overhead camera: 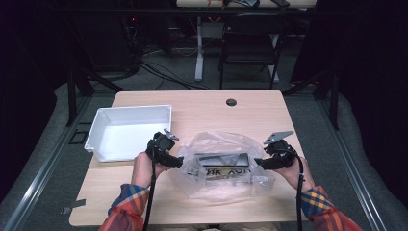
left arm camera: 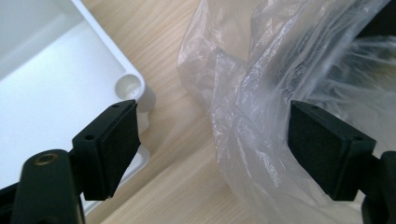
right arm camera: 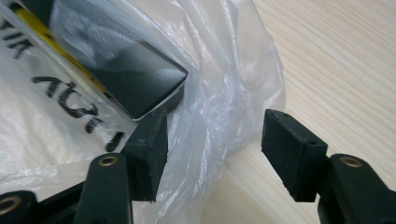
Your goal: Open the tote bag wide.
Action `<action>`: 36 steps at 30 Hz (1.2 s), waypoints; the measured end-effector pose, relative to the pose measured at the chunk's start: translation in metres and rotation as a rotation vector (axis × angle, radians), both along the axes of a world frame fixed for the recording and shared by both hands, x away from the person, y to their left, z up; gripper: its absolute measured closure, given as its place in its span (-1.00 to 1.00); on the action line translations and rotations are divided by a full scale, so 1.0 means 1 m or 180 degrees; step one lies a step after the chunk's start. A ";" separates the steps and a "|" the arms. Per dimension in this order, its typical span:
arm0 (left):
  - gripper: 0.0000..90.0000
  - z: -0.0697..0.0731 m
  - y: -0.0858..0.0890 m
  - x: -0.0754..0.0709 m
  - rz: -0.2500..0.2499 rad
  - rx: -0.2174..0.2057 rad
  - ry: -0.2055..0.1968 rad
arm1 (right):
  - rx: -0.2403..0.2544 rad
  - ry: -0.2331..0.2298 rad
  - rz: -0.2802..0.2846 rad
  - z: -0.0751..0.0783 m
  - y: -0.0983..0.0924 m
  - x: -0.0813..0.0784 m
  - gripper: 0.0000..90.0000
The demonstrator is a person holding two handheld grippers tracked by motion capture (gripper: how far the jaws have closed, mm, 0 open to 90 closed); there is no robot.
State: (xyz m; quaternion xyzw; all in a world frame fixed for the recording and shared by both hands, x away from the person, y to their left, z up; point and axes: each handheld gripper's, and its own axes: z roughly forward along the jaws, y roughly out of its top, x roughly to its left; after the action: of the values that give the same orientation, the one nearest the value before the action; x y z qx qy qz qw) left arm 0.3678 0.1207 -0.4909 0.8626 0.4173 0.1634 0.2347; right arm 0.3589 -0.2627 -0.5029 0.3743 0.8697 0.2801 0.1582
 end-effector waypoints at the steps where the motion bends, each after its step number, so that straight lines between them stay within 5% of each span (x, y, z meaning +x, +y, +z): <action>1: -0.63 0.000 0.002 0.000 0.0008 -0.0027 0.0006 | 0.0038 0.0018 -0.0006 0.001 0.000 -0.001 -0.10; 6: -0.71 0.003 0.004 0.000 -0.0018 -0.0270 -0.0029 | 0.0085 0.0051 0.0014 0.002 0.000 -0.003 -0.10; 11: -0.81 0.014 -0.011 -0.011 -0.0164 -0.0441 -0.0089 | 0.0061 0.0153 0.0045 -0.006 0.006 -0.002 -0.09; 21: -0.93 0.017 -0.047 -0.063 -0.0472 -0.0405 -0.0152 | 0.0011 0.0163 0.0006 -0.008 0.006 -0.009 -0.07; 25: -1.00 0.008 -0.063 -0.078 -0.0590 -0.0291 -0.0141 | -0.0022 0.0191 -0.0028 -0.010 0.005 -0.009 -0.07; 30: -0.99 -0.005 -0.073 -0.080 -0.0577 -0.0083 -0.0134 | -0.0023 0.0214 -0.0049 -0.013 0.005 -0.008 -0.07; 31: -0.99 -0.014 -0.077 -0.080 -0.0554 0.0101 -0.0133 | -0.0029 0.0216 -0.0064 -0.015 0.006 -0.008 -0.06; 36: -0.70 -0.029 -0.079 -0.078 -0.0560 0.0426 -0.0042 | -0.0064 0.0233 -0.0111 -0.020 0.006 -0.006 0.00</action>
State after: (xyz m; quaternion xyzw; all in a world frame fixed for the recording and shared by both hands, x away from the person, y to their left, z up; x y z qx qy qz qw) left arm 0.2898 0.0417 -0.5201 0.9085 0.3265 0.1754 0.1929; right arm 0.3529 -0.2566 -0.5226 0.3978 0.8710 0.2546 0.1349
